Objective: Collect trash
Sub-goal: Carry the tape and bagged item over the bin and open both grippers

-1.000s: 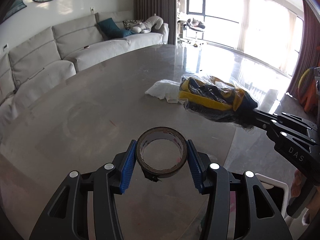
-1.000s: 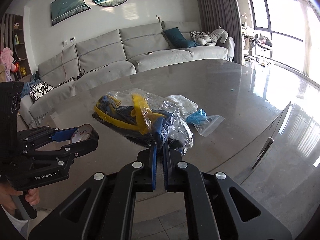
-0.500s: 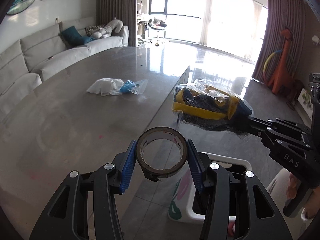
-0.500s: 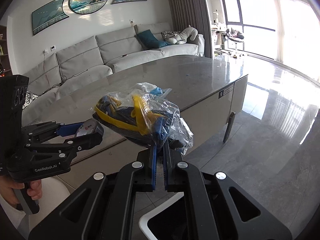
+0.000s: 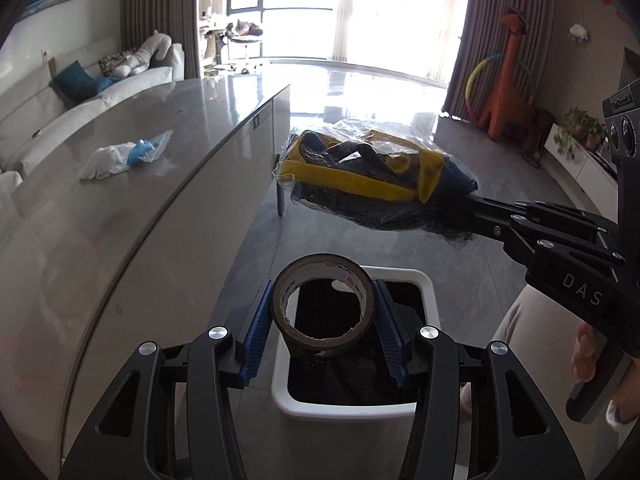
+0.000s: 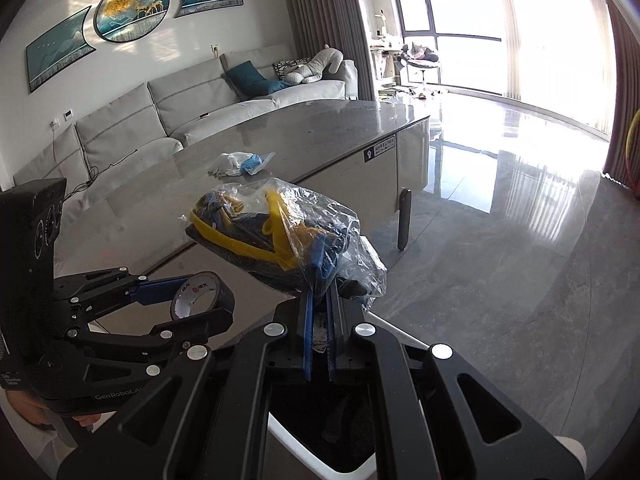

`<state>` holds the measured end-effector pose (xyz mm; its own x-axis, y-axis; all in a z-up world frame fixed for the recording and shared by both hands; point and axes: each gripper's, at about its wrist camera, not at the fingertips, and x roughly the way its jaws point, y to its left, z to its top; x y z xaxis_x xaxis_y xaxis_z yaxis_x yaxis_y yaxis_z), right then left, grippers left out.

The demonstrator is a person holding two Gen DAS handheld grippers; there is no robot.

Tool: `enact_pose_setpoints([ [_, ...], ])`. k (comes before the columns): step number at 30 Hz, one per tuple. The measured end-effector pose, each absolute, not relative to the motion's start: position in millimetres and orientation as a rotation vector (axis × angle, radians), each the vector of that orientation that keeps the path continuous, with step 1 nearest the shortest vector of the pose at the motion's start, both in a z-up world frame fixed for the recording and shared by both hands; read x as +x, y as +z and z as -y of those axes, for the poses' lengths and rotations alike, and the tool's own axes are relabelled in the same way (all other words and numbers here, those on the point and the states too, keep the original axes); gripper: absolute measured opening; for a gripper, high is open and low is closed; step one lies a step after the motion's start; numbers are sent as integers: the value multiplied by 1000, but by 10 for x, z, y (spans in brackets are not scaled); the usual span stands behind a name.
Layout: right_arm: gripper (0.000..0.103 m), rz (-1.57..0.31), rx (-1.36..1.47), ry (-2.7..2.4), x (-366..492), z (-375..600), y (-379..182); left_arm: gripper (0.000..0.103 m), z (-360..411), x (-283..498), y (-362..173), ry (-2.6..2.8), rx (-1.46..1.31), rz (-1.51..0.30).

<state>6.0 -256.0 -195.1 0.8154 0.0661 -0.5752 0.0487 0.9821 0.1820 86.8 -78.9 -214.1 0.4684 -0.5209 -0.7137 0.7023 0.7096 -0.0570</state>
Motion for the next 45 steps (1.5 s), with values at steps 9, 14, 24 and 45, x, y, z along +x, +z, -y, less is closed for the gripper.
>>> enact_pose_setpoints([
  [9, 7, -652, 234, -15, -38, 2675, -2272, 49, 1055, 761, -2413, -827, 316, -785],
  [14, 7, -665, 263, -27, -33, 2732, -2378, 49, 1199, 735, -2572, -851, 350, -810],
  [24, 9, -688, 286, -64, -52, 2859, -2478, 98, 1528, 805, -2938, -782, 468, -901],
  [45, 23, -773, 240, -15, 152, 2645, -2688, 98, 1023, 1002, -2539, -648, 379, -836],
])
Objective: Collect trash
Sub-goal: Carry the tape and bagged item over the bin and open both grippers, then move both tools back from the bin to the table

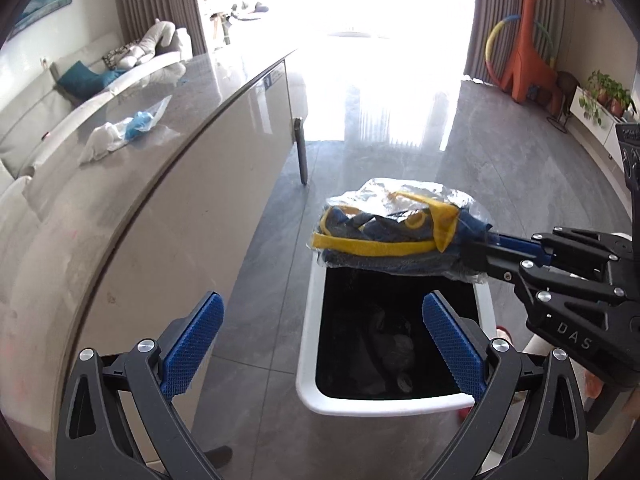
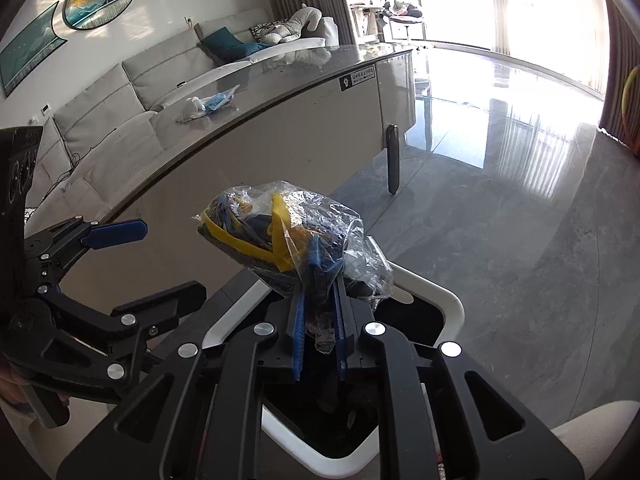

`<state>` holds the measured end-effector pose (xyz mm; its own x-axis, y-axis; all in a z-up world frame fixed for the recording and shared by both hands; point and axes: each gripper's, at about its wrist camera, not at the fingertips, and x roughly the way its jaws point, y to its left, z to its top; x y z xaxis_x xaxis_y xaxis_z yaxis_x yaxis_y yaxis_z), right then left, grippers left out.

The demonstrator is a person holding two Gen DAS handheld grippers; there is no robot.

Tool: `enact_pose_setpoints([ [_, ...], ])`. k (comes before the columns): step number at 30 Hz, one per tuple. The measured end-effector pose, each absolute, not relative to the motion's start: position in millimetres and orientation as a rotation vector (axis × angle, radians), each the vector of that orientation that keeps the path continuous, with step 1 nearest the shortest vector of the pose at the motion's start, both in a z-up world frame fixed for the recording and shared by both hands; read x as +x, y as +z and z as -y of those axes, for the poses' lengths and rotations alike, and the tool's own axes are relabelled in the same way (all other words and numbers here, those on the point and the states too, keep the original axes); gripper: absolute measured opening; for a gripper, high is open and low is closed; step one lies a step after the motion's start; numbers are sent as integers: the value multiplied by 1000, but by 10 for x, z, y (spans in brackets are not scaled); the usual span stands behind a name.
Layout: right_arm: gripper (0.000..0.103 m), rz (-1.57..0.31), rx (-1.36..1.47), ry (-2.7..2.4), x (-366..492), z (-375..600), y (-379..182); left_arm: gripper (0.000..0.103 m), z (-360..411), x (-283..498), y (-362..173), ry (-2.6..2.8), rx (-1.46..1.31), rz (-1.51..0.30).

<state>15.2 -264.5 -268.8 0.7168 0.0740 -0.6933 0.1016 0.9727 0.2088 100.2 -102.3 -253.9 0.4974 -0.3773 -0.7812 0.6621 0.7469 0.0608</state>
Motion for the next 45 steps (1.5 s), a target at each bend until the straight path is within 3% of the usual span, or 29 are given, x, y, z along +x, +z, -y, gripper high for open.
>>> enact_pose_setpoints([
  [1, 55, -783, 229, -13, 163, 2621, -2703, 98, 990, 1013, -2525, -641, 370, -831],
  [3, 97, -850, 196, -51, 234, 2595, -2789, 98, 928, 1044, -2480, -636, 336, -826],
  [12, 98, -928, 223, -63, 309, 2679, -3017, 98, 731, 1158, -2441, -588, 263, -829],
  [28, 98, -673, 61, 31, 864, 2392, -2046, 98, 243, 1755, -1859, -475, 196, -700],
  [45, 98, -557, -27, 77, 1826, 2116, -1737, 98, 121, 2757, -1723, -419, 72, -657],
])
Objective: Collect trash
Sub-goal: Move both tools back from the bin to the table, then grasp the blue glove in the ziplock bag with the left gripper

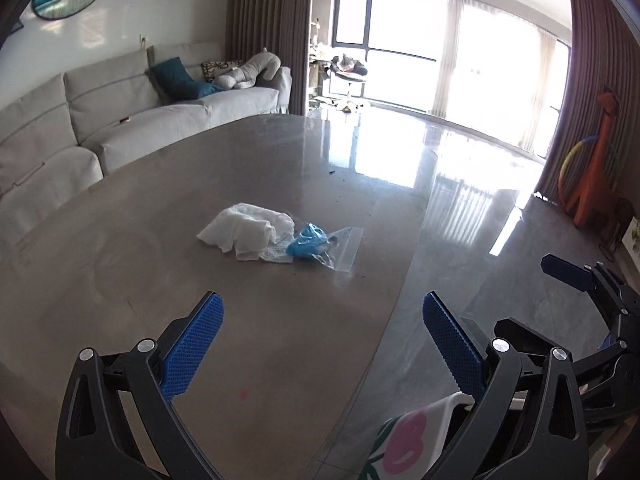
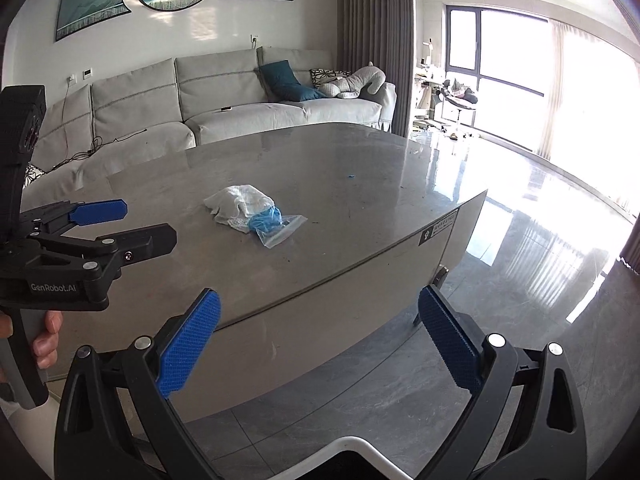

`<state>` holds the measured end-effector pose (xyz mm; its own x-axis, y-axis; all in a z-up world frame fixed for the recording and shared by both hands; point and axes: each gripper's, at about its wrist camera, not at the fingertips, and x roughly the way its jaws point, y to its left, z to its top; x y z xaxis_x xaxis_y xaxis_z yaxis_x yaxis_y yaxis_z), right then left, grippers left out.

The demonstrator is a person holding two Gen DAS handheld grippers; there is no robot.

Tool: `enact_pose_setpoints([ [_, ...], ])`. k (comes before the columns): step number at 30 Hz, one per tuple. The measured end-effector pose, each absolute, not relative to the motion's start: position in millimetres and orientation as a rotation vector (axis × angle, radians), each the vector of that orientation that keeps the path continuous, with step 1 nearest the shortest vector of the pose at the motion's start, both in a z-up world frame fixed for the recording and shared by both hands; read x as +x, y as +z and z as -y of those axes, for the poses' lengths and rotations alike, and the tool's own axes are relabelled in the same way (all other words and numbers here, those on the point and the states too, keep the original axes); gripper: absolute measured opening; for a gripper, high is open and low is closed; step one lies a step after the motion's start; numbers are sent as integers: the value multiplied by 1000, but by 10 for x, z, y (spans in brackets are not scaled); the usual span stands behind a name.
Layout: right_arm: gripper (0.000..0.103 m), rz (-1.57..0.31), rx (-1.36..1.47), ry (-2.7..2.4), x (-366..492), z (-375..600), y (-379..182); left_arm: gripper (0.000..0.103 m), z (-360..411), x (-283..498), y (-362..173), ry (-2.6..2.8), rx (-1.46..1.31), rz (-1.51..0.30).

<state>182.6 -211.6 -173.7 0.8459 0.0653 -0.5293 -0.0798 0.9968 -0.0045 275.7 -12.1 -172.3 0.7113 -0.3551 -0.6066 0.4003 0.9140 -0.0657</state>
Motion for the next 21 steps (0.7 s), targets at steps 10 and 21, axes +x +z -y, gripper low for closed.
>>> enact_pose_setpoints([
  [10, 98, -563, 5, 62, 2252, 2345, -1931, 98, 652, 3475, -2003, -400, 76, -686],
  [21, 98, -593, 18, 62, 2520, 2486, -2151, 98, 905, 3832, -2317, -368, 104, -763],
])
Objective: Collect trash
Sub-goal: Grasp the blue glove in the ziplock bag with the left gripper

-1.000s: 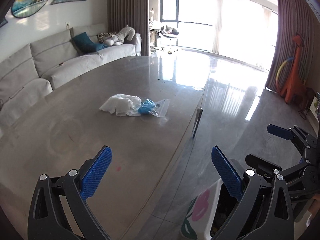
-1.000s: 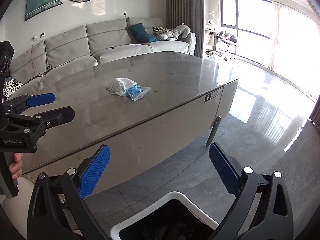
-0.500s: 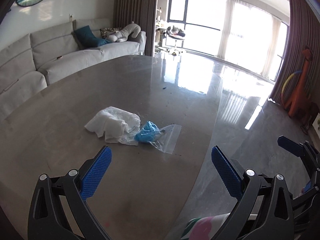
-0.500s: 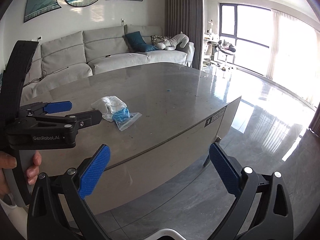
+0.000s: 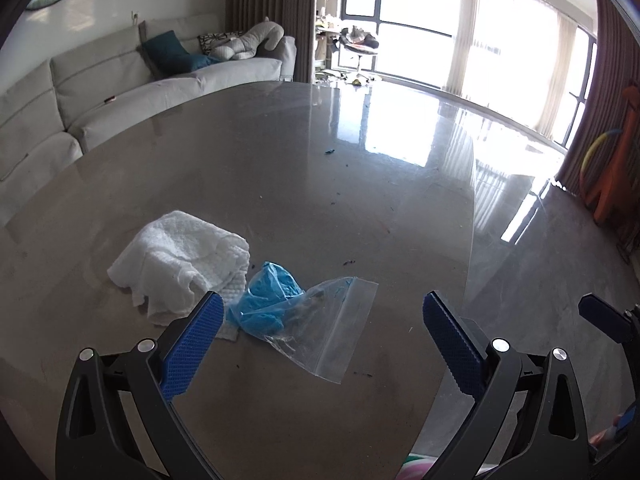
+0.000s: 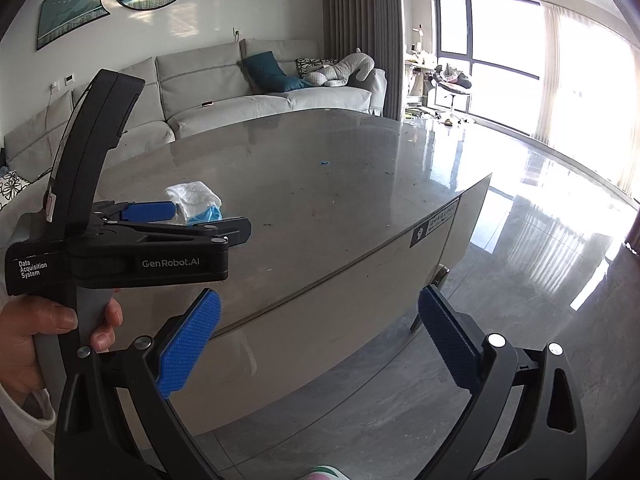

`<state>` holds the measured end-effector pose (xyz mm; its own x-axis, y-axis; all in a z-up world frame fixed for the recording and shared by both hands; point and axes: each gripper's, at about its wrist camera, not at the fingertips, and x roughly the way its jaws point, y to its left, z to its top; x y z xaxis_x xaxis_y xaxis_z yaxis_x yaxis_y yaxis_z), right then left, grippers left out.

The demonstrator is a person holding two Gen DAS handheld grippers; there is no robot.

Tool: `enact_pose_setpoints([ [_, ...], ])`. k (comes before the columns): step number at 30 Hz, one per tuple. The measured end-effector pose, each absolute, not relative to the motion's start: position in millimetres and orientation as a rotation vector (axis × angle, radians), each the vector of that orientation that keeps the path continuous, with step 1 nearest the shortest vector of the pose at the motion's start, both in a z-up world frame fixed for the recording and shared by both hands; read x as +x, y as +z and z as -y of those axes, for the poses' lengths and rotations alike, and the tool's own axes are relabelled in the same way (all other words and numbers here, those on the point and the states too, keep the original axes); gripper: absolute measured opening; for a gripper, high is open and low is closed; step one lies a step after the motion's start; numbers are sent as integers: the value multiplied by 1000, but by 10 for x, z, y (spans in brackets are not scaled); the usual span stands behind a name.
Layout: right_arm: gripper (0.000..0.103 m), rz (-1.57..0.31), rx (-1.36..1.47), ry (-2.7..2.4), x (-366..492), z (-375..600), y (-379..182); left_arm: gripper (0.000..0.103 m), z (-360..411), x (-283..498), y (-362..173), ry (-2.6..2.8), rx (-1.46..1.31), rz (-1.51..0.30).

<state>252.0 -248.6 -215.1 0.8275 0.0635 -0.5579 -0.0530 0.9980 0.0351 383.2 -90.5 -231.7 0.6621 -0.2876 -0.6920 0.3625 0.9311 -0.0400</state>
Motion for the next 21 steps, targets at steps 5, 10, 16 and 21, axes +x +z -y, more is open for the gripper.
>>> enact_pose_setpoints([
  [5, 98, -602, 23, 73, 2564, 2443, -2195, 95, 841, 3938, -2461, -360, 73, -834],
  [10, 98, -599, -3, 73, 2566, 2405, -2205, 78, 815, 3972, -2487, -348, 82, -865],
  [16, 98, -595, 11, 86, 2570, 2385, -2177, 57, 863, 3935, -2463, -346, 132, -854],
  [21, 98, -591, 7, 86, 2563, 2374, -2139, 37, 801, 3914, -2420, -370, 116, -836],
])
